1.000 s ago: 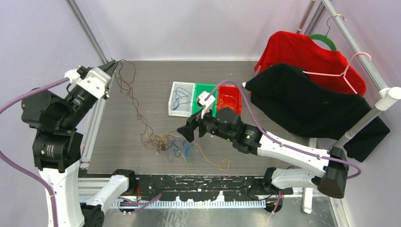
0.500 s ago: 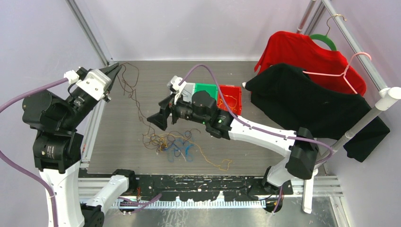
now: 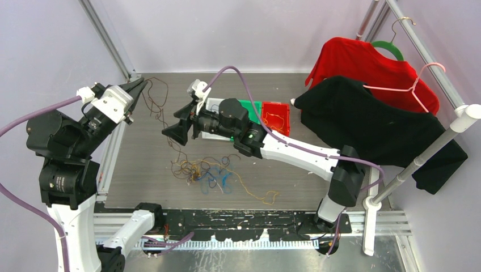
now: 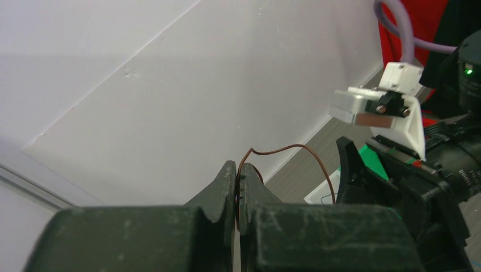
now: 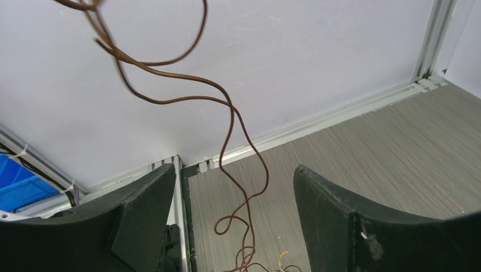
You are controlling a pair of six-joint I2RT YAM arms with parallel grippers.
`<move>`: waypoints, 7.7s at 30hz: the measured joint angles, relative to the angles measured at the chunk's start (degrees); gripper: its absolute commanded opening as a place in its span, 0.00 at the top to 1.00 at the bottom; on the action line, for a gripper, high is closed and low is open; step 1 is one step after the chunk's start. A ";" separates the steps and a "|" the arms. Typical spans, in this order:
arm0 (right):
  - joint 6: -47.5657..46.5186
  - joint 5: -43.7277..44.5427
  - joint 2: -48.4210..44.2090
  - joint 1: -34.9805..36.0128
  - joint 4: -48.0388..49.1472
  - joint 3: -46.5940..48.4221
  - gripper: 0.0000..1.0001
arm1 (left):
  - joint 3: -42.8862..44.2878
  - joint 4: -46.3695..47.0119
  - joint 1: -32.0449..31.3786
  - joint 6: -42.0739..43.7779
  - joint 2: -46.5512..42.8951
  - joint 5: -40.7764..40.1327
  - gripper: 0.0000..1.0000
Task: Untangle the cables
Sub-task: Untie the cable, then place the cable in the bin.
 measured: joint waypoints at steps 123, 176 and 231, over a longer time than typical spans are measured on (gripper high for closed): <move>12.20 -6.23 -9.94 -6.34 12.20 -25.44 0.38 | -3.30 -2.75 -13.31 -17.07 7.91 17.22 1.00; 2.82 32.81 -22.23 -4.46 -2.01 -31.82 0.19 | 13.38 2.03 -20.83 -15.15 23.98 10.95 1.00; 5.40 17.27 -32.41 -24.22 -8.15 -41.35 0.66 | 24.52 6.43 -28.22 3.82 57.79 1.62 1.00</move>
